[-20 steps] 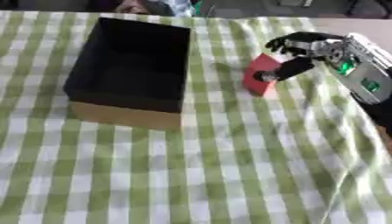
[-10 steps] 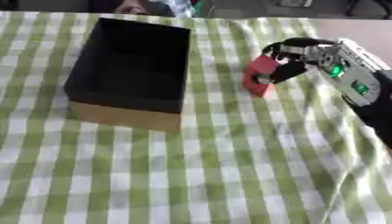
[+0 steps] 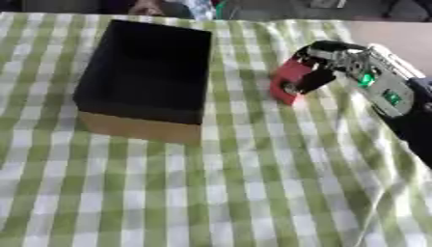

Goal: Pick up objects on the table and place them in the box.

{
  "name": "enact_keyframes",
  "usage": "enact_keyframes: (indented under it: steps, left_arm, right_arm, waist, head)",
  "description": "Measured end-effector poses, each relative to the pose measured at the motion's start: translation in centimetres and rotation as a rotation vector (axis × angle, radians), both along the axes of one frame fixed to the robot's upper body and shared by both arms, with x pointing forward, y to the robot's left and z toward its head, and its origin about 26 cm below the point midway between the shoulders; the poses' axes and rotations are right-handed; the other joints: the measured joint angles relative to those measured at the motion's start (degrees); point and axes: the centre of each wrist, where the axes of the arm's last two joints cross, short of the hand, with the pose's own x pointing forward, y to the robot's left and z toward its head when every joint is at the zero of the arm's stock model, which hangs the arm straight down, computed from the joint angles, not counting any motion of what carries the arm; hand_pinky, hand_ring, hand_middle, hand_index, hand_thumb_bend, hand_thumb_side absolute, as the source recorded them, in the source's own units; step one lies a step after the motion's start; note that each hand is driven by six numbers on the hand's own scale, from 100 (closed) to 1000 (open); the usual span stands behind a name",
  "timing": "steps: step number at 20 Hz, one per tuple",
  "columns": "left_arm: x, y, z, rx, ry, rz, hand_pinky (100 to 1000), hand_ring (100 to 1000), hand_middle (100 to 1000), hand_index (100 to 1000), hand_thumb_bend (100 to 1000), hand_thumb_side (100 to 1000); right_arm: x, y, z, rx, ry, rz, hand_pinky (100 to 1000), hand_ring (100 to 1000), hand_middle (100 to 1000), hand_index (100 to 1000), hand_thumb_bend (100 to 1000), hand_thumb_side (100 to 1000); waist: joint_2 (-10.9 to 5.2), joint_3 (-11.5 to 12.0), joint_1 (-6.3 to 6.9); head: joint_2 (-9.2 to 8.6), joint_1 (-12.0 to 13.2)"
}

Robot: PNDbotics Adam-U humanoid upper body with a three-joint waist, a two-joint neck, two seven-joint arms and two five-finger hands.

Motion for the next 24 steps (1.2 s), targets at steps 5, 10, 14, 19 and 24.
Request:
enact_keyframes:
  steps: [5,10,14,19,24]
  left_arm:
    - [0.0,0.0,0.0,0.001,0.001,0.000,826,533,622,776,181,785]
    - [0.0,0.0,0.0,0.001,0.002,0.000,826,533,623,776,181,785]
    - [0.0,0.0,0.0,0.002,0.001,0.000,825,533,624,776,181,784]
    - [0.0,0.0,0.0,0.002,0.002,0.000,826,534,625,776,179,785]
    - [0.0,0.0,0.0,0.003,0.002,-0.001,825,534,625,777,177,785]
  right_arm:
    - [-0.2,0.2,0.1,0.035,-0.037,-0.018,726,671,451,733,100,311]
    - [-1.7,0.9,2.9,0.075,-0.128,0.028,731,655,438,724,100,296]
    - [-3.6,1.6,6.1,0.103,-0.206,0.085,734,650,438,723,100,309]
    - [-5.2,2.7,9.0,0.094,-0.276,0.130,732,657,447,728,100,311]
    - [-5.9,3.8,10.8,0.105,-0.311,0.179,735,645,438,719,100,326]
  waist:
    - [0.00,-0.1,0.00]
    - [0.00,-0.3,0.00]
    - [-0.01,-0.4,0.00]
    - [-0.03,-0.3,0.00]
    - [-0.04,-0.1,-0.01]
  head:
    - [0.00,0.0]
    - [0.00,0.1]
    - [0.00,0.3]
    - [0.00,0.3]
    - [0.00,0.2]
